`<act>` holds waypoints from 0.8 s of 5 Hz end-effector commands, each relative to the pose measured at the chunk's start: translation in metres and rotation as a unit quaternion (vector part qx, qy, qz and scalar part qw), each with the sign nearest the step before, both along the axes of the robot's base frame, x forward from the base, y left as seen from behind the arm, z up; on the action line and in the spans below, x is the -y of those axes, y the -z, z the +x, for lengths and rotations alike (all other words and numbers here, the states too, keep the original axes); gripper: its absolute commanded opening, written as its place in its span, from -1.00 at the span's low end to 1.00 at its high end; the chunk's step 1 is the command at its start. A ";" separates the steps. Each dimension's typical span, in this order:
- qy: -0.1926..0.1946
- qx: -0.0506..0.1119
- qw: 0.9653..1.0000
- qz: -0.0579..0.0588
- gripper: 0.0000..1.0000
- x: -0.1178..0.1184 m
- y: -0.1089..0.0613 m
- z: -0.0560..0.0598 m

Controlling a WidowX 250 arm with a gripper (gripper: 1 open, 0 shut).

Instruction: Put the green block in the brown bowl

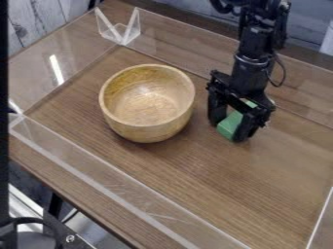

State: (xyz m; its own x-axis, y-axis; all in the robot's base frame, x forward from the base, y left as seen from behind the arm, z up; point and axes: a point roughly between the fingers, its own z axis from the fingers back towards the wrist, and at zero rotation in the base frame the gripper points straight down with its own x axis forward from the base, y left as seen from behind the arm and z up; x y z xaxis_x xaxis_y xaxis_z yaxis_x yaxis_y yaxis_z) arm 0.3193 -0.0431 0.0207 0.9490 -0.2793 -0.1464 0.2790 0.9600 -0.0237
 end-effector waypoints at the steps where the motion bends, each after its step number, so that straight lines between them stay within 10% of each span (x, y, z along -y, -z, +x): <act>1: 0.006 0.035 0.999 -0.007 -1.00 0.001 -0.013 0.014; 4: 0.027 0.066 0.997 -0.026 -1.00 0.004 -0.011 0.017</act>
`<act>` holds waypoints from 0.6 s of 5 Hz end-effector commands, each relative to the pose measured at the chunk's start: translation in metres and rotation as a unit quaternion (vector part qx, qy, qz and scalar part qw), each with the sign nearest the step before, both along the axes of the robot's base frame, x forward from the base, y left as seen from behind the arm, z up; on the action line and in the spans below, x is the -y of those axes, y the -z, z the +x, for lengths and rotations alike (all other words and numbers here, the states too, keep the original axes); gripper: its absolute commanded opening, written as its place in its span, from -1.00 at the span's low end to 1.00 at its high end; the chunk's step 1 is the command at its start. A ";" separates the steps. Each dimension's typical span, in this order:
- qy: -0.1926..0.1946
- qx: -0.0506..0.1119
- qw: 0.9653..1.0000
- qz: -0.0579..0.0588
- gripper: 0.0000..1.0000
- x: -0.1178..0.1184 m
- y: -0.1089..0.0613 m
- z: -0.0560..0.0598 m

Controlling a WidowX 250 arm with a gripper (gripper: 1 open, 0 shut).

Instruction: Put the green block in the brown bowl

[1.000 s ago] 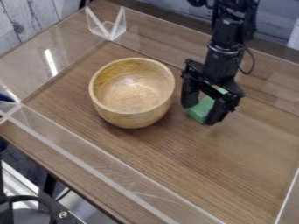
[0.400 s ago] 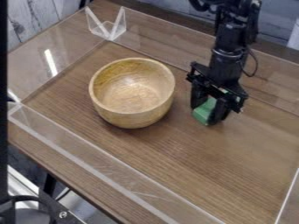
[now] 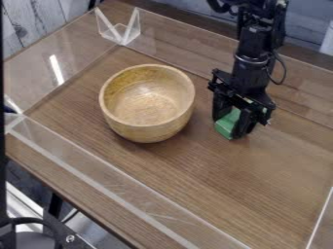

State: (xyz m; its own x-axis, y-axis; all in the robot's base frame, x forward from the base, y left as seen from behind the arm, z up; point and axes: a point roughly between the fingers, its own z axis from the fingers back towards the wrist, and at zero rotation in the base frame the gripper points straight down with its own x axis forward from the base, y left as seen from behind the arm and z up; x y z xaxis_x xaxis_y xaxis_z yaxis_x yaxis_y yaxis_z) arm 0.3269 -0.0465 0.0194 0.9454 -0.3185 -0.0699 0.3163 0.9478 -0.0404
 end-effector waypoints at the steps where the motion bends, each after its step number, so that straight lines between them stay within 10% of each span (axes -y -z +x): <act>1: 0.013 0.036 0.999 -0.009 -1.00 0.002 -0.012 0.013; 3: 0.019 0.039 0.999 -0.014 -1.00 0.004 -0.011 0.018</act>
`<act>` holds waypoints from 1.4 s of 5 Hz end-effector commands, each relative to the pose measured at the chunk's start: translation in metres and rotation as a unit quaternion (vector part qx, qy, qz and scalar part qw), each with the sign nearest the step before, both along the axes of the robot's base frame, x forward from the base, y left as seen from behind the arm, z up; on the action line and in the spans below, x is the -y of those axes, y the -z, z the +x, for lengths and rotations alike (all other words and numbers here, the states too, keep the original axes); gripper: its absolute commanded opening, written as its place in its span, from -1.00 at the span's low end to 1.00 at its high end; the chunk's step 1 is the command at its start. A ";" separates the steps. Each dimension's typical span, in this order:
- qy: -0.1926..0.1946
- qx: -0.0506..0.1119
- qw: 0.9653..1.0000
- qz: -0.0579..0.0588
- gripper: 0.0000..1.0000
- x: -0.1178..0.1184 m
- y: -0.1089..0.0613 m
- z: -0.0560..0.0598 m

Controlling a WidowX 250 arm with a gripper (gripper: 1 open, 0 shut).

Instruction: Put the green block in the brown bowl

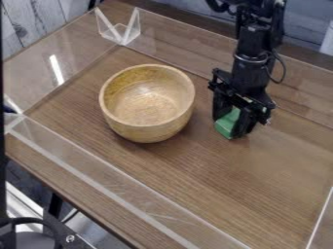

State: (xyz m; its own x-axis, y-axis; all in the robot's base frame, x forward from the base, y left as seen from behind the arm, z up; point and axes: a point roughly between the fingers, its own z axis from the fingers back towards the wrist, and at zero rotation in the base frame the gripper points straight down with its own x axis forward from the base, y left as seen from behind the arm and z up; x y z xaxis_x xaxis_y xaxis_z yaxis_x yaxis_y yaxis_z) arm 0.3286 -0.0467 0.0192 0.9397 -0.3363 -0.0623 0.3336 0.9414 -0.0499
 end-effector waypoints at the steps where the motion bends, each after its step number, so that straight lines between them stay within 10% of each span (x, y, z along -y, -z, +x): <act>1: 0.014 0.039 0.999 -0.010 -1.00 0.005 -0.011 0.018; 5: 0.031 0.051 0.998 -0.020 -1.00 0.012 -0.013 0.023; 7: 0.017 0.086 0.996 -0.018 -1.00 0.004 -0.050 0.017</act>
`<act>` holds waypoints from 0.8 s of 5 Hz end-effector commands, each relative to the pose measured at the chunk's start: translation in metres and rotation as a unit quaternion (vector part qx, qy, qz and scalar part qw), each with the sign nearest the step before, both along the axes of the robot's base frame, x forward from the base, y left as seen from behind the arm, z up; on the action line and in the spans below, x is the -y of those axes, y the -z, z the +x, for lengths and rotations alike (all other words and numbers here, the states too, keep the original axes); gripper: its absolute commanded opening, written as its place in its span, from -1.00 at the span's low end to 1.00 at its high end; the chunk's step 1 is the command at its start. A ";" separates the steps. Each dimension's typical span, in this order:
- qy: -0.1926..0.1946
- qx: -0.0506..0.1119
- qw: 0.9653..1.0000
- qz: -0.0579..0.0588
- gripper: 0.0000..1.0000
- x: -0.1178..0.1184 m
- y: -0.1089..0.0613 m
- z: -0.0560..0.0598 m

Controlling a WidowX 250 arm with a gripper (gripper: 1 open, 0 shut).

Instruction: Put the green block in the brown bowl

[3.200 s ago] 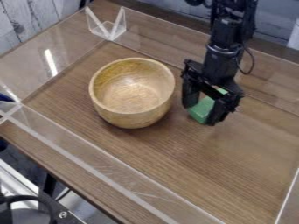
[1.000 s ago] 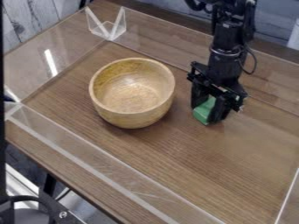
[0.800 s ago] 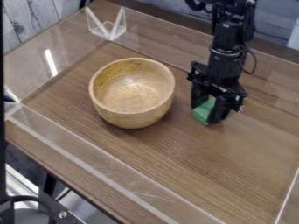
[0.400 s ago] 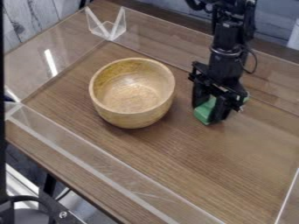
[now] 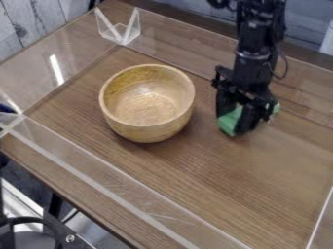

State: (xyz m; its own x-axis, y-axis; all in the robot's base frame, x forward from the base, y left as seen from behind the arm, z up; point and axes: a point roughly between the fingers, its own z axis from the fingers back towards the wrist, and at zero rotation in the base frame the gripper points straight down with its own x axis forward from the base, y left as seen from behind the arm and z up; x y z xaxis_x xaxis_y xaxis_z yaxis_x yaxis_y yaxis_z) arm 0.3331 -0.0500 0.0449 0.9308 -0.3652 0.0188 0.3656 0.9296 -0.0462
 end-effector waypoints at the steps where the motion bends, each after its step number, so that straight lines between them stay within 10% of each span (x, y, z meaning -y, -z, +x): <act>1: -0.019 0.092 0.996 0.000 -1.00 -0.007 -0.067 0.008; 4: -0.117 0.093 0.988 0.030 -1.00 -0.102 -0.104 -0.025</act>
State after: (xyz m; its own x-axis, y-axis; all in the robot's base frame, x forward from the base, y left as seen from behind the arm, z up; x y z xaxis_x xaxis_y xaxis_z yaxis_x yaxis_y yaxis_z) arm 0.3047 0.0510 0.1284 0.9841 -0.1300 0.1208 0.1268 0.9913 0.0340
